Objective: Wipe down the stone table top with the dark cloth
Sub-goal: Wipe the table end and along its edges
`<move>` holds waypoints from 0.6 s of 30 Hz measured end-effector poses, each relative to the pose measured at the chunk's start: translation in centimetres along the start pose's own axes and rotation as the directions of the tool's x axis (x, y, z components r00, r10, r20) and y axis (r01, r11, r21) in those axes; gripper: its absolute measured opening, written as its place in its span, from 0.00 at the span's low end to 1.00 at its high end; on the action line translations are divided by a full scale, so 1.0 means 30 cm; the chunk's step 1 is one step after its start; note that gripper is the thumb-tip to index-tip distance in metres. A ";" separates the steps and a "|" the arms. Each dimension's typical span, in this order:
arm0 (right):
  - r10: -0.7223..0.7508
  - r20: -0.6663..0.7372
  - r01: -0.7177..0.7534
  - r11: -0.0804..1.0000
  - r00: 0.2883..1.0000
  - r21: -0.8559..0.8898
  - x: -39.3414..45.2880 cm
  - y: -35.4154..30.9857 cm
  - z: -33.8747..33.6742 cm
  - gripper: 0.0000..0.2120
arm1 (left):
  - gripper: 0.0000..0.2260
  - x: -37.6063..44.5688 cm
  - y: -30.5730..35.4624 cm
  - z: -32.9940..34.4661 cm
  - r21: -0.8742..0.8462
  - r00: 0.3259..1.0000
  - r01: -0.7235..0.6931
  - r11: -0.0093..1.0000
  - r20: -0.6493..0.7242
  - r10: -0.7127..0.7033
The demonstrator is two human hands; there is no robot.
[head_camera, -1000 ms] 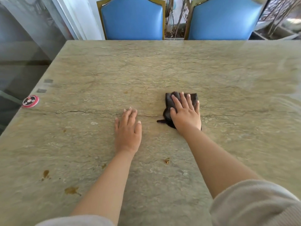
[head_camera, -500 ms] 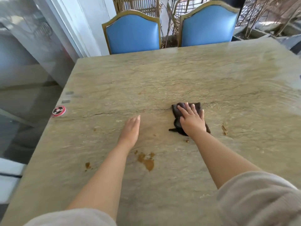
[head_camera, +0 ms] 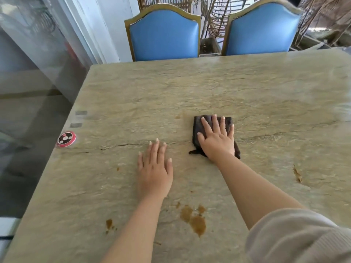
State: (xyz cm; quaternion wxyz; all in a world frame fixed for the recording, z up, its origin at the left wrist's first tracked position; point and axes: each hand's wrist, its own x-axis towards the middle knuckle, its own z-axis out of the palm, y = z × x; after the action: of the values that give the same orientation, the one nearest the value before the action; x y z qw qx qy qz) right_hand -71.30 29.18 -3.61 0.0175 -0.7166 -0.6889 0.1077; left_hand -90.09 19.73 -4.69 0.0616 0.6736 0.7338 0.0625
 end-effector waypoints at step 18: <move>-0.506 0.052 0.507 0.862 0.861 0.007 0.167 0.024 -0.024 0.24 | 0.34 0.008 -0.010 0.011 0.030 0.998 0.060 0.998 -0.019 -0.060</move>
State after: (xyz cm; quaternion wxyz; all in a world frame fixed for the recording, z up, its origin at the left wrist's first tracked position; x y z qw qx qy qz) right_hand -70.32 34.21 -3.67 0.0245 -0.5074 -0.8536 0.1155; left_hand -90.34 19.94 -5.08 0.0466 0.6515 0.7552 0.0553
